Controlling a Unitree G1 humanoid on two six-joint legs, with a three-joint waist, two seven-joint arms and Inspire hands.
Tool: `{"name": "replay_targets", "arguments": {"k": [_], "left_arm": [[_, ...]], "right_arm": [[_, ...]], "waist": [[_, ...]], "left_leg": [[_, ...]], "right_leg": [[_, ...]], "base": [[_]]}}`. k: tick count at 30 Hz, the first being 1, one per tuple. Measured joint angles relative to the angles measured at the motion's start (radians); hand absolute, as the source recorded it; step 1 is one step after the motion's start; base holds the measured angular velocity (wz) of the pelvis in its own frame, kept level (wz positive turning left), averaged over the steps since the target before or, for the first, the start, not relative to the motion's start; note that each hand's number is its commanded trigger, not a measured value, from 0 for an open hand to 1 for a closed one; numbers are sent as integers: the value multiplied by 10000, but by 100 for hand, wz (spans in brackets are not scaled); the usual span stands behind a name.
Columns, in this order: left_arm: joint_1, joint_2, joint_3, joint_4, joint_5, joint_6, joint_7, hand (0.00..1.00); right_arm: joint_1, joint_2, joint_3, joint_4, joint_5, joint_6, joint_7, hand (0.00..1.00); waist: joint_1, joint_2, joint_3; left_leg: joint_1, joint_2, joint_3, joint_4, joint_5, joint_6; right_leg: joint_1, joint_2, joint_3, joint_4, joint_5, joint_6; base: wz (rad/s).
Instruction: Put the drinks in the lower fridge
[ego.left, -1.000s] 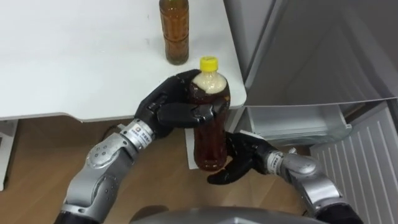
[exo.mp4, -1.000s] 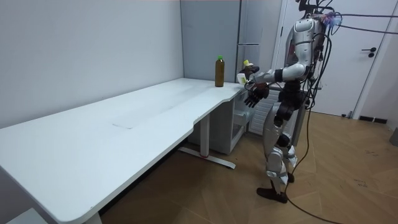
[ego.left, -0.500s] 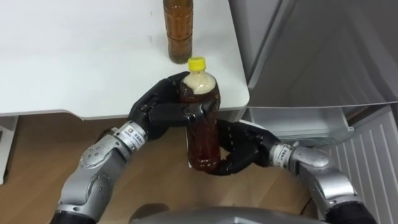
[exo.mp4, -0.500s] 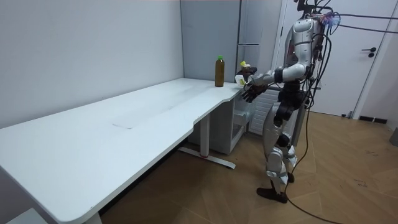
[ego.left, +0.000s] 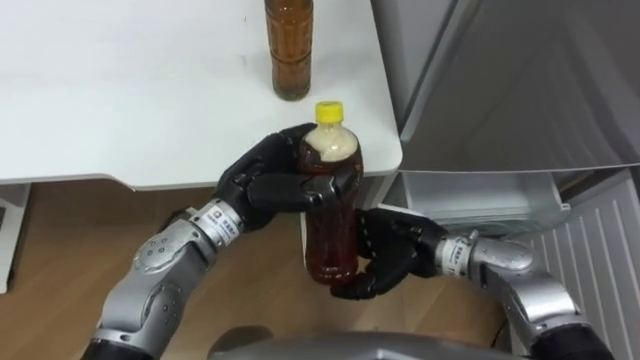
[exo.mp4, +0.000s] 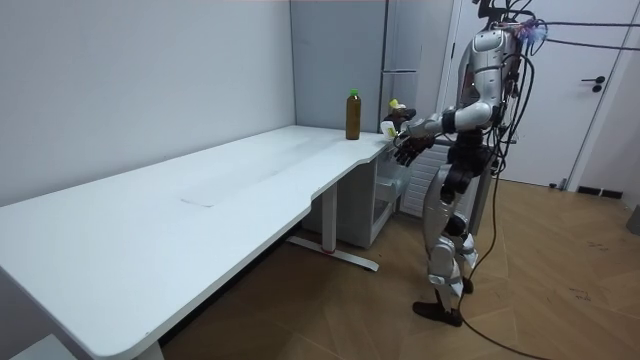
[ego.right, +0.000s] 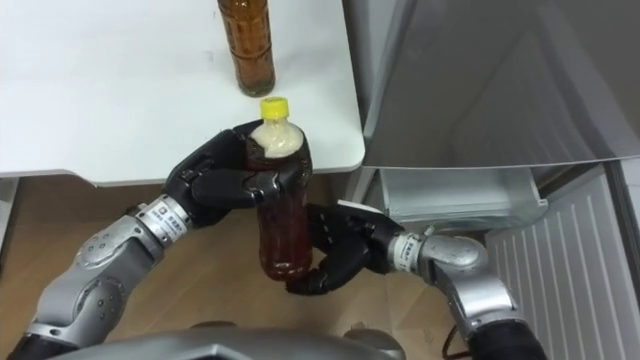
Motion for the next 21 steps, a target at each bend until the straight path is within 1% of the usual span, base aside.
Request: {"name": "replay_targets", "arguments": {"k": [2,5,11,13,17,21], "left_arm": [[-1,35,-36,0,262,0,0,100],[-1,87,-78,0,620,0,0,100],[-1,123,-243,-1,637,-1,0,100],[-5,110,-317,-1,636,-3,2,100],[-7,104,-378,-1,636,-122,6,100],[-52,102,-404,-8,635,-150,8,100]], "right_arm": [[19,90,50,-290,126,-10,205,0],[66,82,224,-570,393,-47,477,0],[174,2,381,-565,600,-26,527,0],[175,-19,409,-561,601,-25,527,0],[175,-44,448,-557,678,-26,520,0],[175,-119,481,-557,896,-26,506,0]], "waist": [[-9,0,0],[-5,-19,8],[1,-90,39],[-9,-113,37],[31,-210,68],[43,-247,66]], "left_leg": [[-1,2,1,21,0,0],[-29,5,-6,66,-1,1],[-148,6,-50,77,-2,3],[-155,9,-41,88,-2,3],[-166,17,-37,185,-3,4],[-197,18,-38,219,-22,22]], "right_leg": [[5,0,0,-1,0,0],[12,-1,-11,-1,0,0],[-6,-5,-118,0,2,-2],[-5,-4,-125,6,2,-3],[-6,-5,-135,10,2,-3],[-15,-9,-140,9,2,-3]], "base": [[0],[0],[4],[0],[0],[0]]}}
